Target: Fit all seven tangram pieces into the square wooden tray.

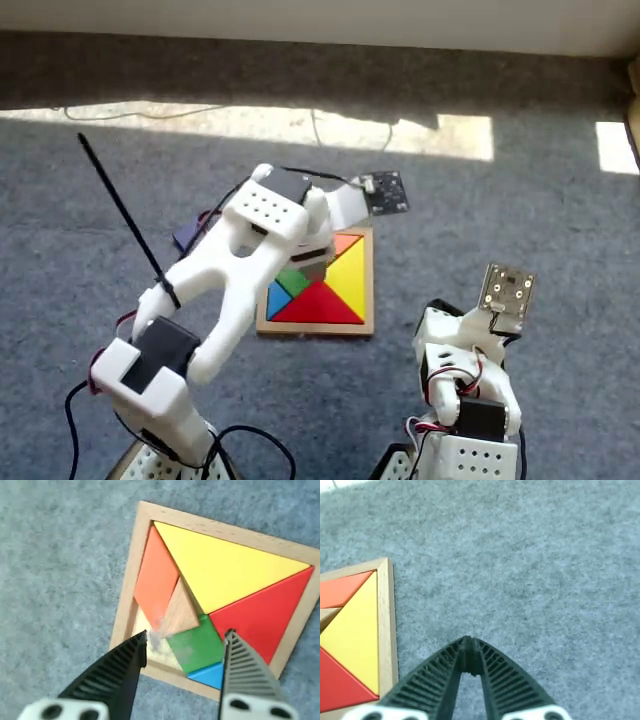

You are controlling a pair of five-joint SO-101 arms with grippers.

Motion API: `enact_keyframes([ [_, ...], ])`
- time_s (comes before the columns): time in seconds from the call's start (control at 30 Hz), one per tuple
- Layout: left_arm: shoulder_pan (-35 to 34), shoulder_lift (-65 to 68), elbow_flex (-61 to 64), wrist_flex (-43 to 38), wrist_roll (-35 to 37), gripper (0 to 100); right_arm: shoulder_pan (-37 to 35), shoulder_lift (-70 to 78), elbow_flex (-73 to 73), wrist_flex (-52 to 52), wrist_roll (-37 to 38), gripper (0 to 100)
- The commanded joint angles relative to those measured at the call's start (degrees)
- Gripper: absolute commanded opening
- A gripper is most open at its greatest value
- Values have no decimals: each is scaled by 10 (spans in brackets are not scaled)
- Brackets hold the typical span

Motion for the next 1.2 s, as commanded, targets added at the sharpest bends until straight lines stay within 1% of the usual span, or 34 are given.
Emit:
enact_keyframes([
  [0.0, -30, -67, -8, 4, 35, 248, 6, 2, 79, -12, -4, 5],
  [0.1, -58, -77, -7, 4, 68, 248, 6, 2, 79, -12, -4, 5],
  [0.2, -65, -53, -7, 4, 76, 248, 6, 2, 79, -12, -4, 5],
  [0.23, -65, -40, -7, 3, 88, 248, 6, 2, 79, -12, -4, 5],
  [0.33, -65, 2, -7, -37, 138, 248, 6, 2, 79, -12, -4, 5],
  [0.43, -62, 46, -7, -75, 164, 248, 6, 2, 79, -12, -4, 5],
  [0.53, -53, 79, -7, -94, 171, 248, 6, 2, 79, -12, -4, 5],
  [0.6, -49, 92, -8, -92, 171, 248, 6, 2, 79, -12, -4, 5],
  [0.87, -46, 87, -14, -89, 171, 248, 6, 2, 79, -12, -4, 5],
  [0.93, -70, 52, -19, -81, 171, 248, 6, 2, 79, -12, -4, 5],
  [1.1, -146, -60, -19, -24, 172, 248, 6, 2, 79, -12, -4, 5],
  [1.17, -185, -93, -19, -4, 193, 248, 6, 2, 79, -12, -4, 5],
])
